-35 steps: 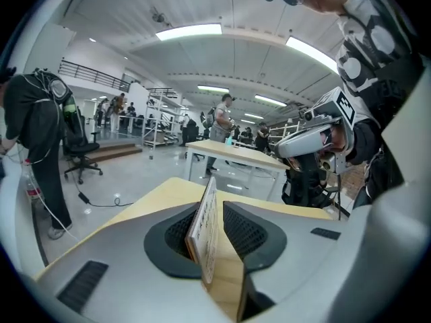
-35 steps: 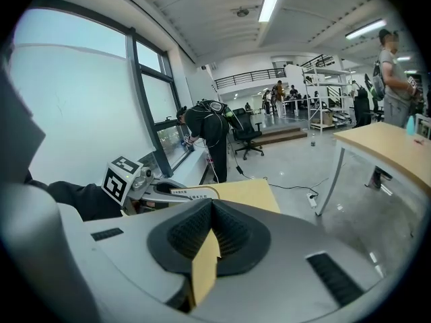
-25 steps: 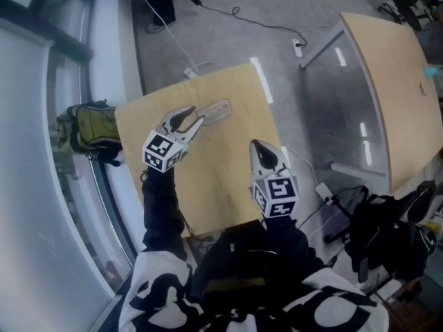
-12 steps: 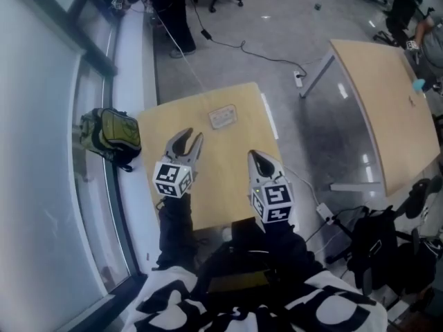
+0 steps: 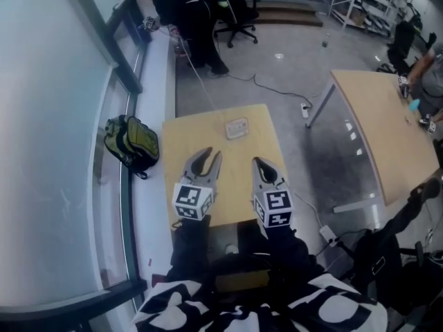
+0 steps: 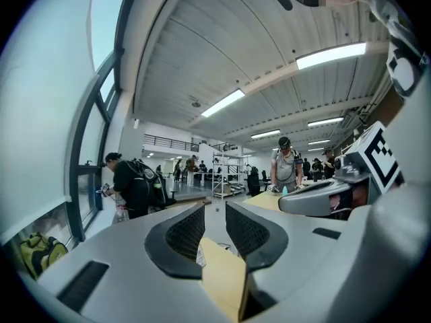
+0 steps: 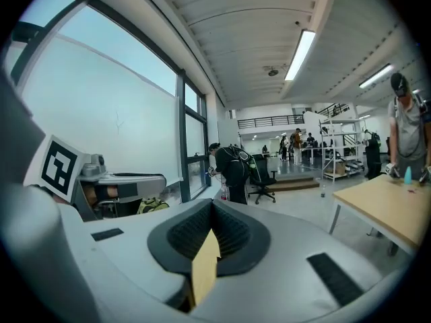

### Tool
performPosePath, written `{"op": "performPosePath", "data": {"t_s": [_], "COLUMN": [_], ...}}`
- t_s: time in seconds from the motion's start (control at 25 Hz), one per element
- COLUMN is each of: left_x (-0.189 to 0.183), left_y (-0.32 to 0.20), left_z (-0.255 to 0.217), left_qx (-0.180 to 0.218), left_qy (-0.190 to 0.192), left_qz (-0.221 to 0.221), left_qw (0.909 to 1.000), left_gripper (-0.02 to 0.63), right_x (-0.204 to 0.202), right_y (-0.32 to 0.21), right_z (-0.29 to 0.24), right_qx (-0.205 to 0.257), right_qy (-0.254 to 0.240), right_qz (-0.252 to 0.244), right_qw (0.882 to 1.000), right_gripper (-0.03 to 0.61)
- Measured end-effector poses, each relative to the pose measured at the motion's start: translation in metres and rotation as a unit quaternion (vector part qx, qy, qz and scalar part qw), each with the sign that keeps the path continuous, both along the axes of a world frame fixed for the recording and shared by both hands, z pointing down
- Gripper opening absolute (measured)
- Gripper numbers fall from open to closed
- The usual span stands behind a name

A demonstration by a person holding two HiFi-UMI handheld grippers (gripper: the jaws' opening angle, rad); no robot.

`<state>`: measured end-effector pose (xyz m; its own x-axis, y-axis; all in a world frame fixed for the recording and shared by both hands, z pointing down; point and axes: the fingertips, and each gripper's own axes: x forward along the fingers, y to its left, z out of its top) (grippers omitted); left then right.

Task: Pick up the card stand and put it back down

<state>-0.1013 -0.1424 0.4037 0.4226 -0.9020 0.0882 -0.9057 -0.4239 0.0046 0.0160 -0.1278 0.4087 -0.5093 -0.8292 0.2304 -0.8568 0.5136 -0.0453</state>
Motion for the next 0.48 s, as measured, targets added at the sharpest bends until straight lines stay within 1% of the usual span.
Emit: {"op": "performPosePath", "data": {"t_s": [0.08, 0.2, 0.32, 0.4, 0.48], "left_x": [0.001, -0.002, 0.0, 0.006, 0.012], "left_y": [0.018, 0.034, 0.05, 0.061, 0.069], "left_z": [-0.017, -0.028, -0.019, -0.015, -0.018], "left_qx": [0.013, 0.019, 0.004, -0.002, 0.002], "left_qy": [0.008, 0.025, 0.031, 0.025, 0.021], "left_qz": [-0.005, -0.036, -0.067, -0.075, -0.076], "left_qw": [0.9999, 0.9988, 0.9972, 0.9969, 0.9969], "left_gripper": [0.093, 0.009, 0.006, 0.006, 0.006], "right_x": [-0.002, -0.006, -0.01, -0.015, -0.02], "right_y": [0.013, 0.024, 0.037, 0.048, 0.059], "right_z": [-0.012, -0.02, -0.027, -0.037, -0.045], "right_qx": [0.014, 0.03, 0.043, 0.056, 0.063], "right_qy": [0.001, 0.003, 0.002, 0.0, -0.003], "right_qz": [-0.002, -0.012, -0.022, -0.026, -0.03], "right_qw": [1.0, 0.999, 0.999, 0.998, 0.998], "right_gripper": [0.018, 0.018, 0.017, 0.017, 0.016]}}
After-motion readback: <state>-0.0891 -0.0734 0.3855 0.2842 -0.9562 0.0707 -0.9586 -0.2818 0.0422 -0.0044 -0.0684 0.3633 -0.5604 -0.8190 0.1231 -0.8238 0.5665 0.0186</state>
